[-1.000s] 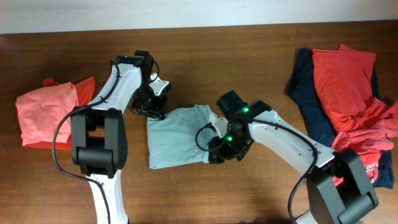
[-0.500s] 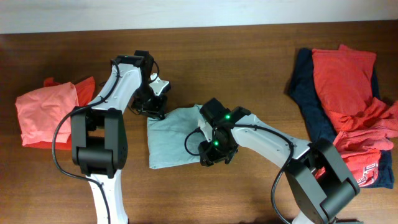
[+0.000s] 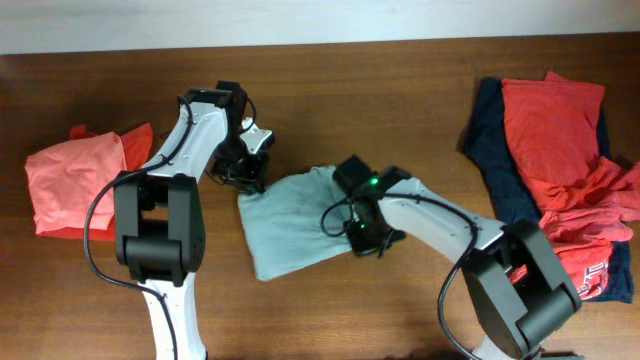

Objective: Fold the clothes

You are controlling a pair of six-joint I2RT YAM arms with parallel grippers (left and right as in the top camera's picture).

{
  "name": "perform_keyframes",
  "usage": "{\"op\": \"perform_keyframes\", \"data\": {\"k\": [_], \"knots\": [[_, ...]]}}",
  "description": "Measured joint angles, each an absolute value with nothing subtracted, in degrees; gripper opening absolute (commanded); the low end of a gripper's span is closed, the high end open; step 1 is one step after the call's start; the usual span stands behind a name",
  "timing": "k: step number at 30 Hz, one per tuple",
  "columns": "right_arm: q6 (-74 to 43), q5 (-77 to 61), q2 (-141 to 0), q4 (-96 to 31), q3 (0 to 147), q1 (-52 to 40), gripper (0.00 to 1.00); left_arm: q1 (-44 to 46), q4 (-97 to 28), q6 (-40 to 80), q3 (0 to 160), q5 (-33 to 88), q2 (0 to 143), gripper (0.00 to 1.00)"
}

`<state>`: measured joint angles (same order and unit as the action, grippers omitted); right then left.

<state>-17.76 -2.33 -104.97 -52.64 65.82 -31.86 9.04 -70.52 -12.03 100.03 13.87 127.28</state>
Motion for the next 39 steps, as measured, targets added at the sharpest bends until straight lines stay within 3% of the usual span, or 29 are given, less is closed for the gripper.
{"op": "perform_keyframes", "data": {"k": [5, 8, 12, 21, 39], "knots": [[-17.9, 1.2, -105.0, -50.5, 65.8, -29.2, 0.37, 9.0, -70.6, -12.0, 100.0, 13.9, 127.3, 0.25], [-17.8, 1.8, -105.0, -50.9, 65.8, -28.8, 0.29, 9.0, -71.3, -12.0, 100.0, 13.9, 127.3, 0.25], [-18.4, 1.7, -105.0, -58.1, 68.1, -27.8, 0.27, 9.0, -71.8, -12.0, 100.0, 13.9, 127.3, 0.25], [-17.6, -8.1, -101.0, -63.7, 73.8, -29.5, 0.27, 9.0, -75.0, -12.0, 99.7, 13.9, 127.3, 0.25], [-16.7, -10.6, -112.2, -48.8, 71.6, -31.9, 0.28, 8.9, -75.1, -11.0, 85.6, 18.8, 126.1, 0.24]]}}
